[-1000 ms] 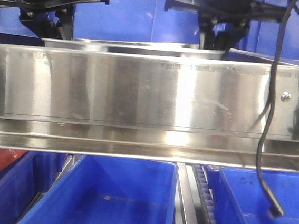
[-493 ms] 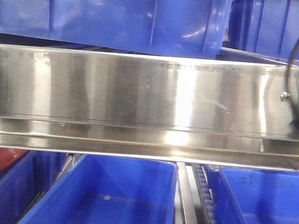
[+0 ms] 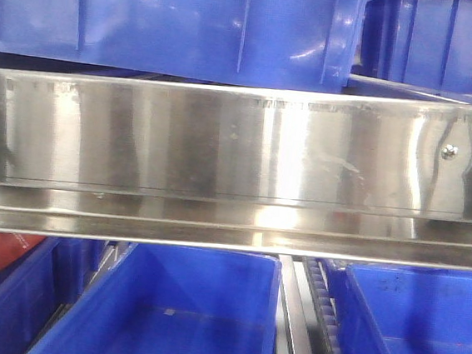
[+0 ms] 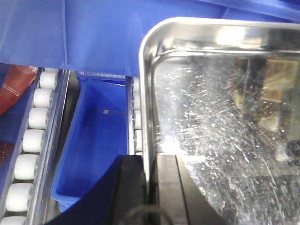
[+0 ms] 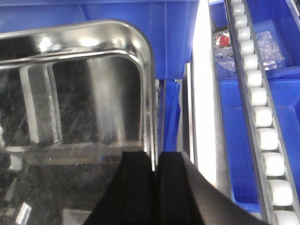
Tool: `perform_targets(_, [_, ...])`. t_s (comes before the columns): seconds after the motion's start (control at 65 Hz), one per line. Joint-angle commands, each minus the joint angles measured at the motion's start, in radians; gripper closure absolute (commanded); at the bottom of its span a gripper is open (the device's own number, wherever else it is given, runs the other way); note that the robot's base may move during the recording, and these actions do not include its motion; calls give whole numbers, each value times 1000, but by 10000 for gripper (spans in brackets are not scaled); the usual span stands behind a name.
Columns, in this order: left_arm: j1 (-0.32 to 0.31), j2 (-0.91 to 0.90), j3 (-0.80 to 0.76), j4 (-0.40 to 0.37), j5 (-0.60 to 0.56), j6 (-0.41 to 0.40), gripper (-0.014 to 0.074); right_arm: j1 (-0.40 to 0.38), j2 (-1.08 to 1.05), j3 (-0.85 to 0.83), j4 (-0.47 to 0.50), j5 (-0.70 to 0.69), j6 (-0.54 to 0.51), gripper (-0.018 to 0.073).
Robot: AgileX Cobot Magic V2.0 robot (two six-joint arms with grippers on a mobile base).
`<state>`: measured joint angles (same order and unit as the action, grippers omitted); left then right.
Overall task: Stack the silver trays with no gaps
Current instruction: 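Hold the tray level with both grippers while backing away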
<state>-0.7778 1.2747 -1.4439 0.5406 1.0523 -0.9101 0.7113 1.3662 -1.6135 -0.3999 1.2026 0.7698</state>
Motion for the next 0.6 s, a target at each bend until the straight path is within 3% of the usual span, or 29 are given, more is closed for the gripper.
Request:
perform_targets(0.0, [-8, -13, -17, 25, -8, -4, 613, 2, -16, -1, -52, -29, 5, 636])
perform_targets(0.585, [-6, -10, -114, 30, -10, 47, 613, 2, -14, -14, -52, -34, -35, 636])
